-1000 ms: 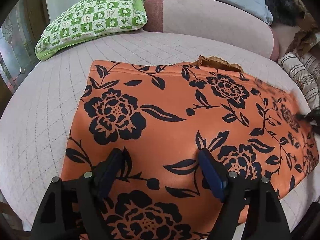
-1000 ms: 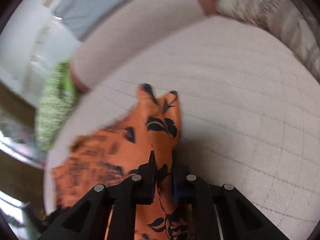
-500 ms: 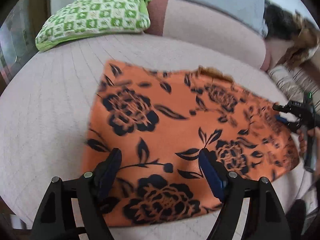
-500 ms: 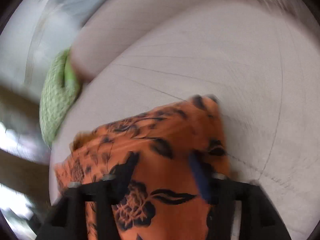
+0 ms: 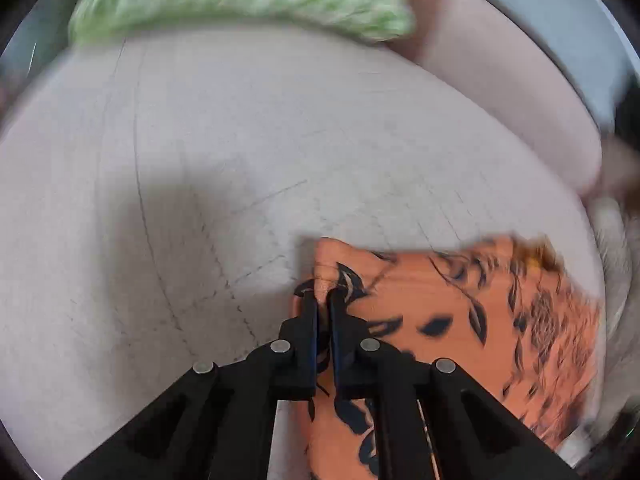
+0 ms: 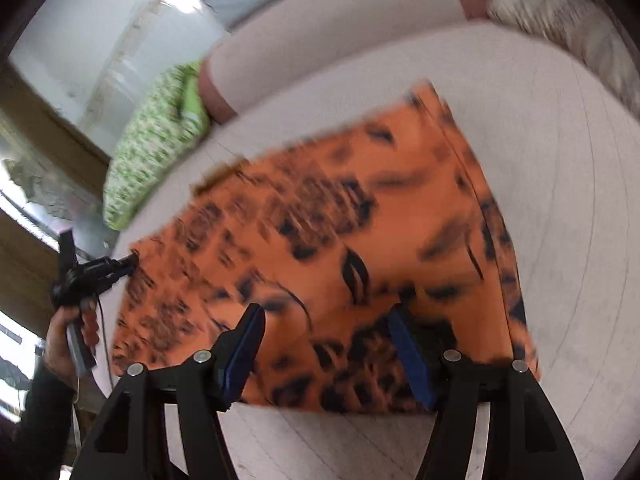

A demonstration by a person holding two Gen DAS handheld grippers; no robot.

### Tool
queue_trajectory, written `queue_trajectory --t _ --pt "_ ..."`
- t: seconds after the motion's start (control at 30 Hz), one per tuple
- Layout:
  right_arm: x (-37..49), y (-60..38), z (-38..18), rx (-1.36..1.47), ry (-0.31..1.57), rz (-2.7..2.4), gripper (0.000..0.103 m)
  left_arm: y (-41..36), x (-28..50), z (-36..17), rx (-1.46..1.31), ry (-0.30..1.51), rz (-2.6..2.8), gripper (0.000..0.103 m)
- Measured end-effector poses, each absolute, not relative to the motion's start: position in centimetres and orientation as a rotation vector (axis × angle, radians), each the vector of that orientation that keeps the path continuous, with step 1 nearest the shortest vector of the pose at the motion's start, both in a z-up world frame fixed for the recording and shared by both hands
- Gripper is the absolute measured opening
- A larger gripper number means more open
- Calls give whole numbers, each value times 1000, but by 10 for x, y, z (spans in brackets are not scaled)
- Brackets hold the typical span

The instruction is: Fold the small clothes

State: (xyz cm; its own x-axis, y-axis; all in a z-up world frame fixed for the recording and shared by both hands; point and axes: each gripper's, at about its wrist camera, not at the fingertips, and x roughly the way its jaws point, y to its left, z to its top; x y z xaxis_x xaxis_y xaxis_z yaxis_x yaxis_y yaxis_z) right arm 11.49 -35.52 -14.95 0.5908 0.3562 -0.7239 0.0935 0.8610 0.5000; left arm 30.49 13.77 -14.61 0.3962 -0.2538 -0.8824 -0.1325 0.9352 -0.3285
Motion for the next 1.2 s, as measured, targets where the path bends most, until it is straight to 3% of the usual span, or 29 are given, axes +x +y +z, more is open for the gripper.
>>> queue_trajectory --t 0.07,0.13,0.3,0.4,0.5,0.63,0.7,1.0,1.1,1.2 --pt "112 -356 -147 538 933 163 68 148 300 -141 -461 1137 -61 12" --pt "116 -354 -146 544 948 166 68 152 290 -137 -444 1124 -18 28" --pt "107 -360 -128 576 891 202 68 153 229 -106 -370 1015 -51 31" --pt "113 -373 -149 673 909 190 79 140 195 -107 -261 992 -49 48" --pt "112 -390 -158 835 901 161 75 132 187 -137 -138 1060 9 49" --pt "94 -377 -118 734 857 192 75 131 156 -106 -228 994 -20 47" --pt "78 -373 -110 720 837 200 75 122 133 -91 -185 941 -40 54" --pt "81 -385 -136 717 846 145 76 109 103 -116 -111 1035 -5 58" --pt "93 -406 -162 875 902 115 77 112 98 -129 -111 1059 10 58" --pt "91 -398 -135 803 884 120 77 113 95 -126 -97 1045 15 58"
